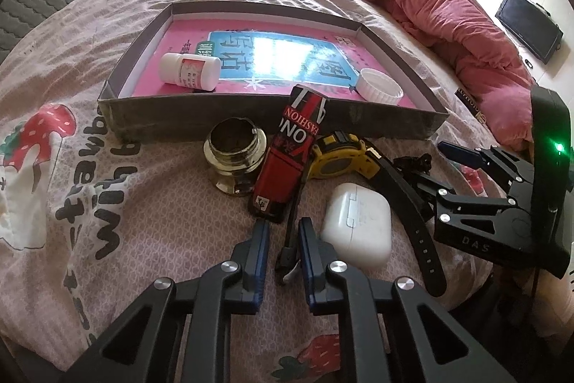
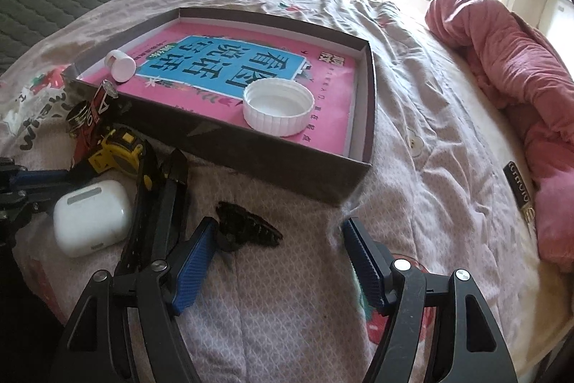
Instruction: Organize rigid objects
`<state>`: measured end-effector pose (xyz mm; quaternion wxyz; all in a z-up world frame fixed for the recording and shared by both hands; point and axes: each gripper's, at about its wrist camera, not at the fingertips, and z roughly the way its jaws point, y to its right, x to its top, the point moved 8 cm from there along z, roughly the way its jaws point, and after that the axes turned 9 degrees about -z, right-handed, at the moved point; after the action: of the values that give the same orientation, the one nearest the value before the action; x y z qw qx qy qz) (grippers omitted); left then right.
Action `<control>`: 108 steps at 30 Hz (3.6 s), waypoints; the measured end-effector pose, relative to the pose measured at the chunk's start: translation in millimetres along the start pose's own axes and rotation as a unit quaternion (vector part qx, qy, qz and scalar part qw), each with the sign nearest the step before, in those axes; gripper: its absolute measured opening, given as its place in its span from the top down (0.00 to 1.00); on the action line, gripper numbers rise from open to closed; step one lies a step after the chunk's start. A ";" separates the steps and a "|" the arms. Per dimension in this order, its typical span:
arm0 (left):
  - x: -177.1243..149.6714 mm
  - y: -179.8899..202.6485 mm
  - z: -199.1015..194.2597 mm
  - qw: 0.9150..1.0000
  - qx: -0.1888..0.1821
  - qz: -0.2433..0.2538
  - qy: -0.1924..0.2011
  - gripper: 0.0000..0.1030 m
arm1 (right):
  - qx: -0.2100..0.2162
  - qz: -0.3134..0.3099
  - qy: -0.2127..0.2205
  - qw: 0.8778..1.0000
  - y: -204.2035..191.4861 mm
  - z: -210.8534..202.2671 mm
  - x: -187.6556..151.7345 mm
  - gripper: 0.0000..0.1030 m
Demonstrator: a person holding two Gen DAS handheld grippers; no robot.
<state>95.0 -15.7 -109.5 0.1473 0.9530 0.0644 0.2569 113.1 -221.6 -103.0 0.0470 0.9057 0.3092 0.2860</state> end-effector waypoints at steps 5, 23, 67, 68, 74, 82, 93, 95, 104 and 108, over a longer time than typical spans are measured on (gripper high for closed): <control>-0.4 2.0 1.5 1.000 0.004 0.007 0.002 0.83 | 0.013 0.012 -0.006 1.000 0.0 7.1 1.4 0.34; 5.1 11.3 -10.0 0.999 -0.017 0.021 0.025 0.91 | 0.056 0.069 0.031 0.996 17.3 -11.7 1.1 0.79; -3.0 16.8 15.8 0.998 0.015 0.053 -0.028 0.91 | 0.089 0.132 0.034 0.987 28.2 -8.8 2.4 0.79; -3.1 18.2 17.1 0.997 0.022 0.061 -0.031 0.91 | 0.090 0.133 0.036 0.986 28.2 -8.9 2.7 0.79; -2.3 22.5 16.9 0.995 0.054 0.078 -0.030 0.91 | 0.097 0.137 0.043 0.985 28.3 -11.5 4.0 0.79; 10.6 21.6 -18.9 0.999 -0.003 0.037 0.030 0.92 | 0.105 0.155 0.067 0.980 36.1 -21.3 7.1 0.79; 12.0 21.2 -21.8 0.999 -0.014 0.037 0.033 0.92 | 0.112 0.162 0.081 0.977 37.8 -27.5 9.9 0.79; 8.4 20.9 -17.8 0.999 -0.011 0.037 0.025 0.92 | 0.113 0.162 0.083 0.977 37.7 -28.2 10.6 0.79; -1.3 13.4 12.5 0.998 0.025 0.041 -0.043 0.92 | 0.116 0.155 0.087 0.977 32.7 -30.9 13.2 0.79; 6.0 15.3 21.4 0.997 0.036 0.037 -0.065 0.92 | 0.119 0.155 0.089 0.977 32.6 -31.0 14.5 0.79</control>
<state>111.7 -34.3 -119.5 0.1073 0.9741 0.0289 0.1969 122.8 -242.1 -61.5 -0.1334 0.9129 0.1998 0.3301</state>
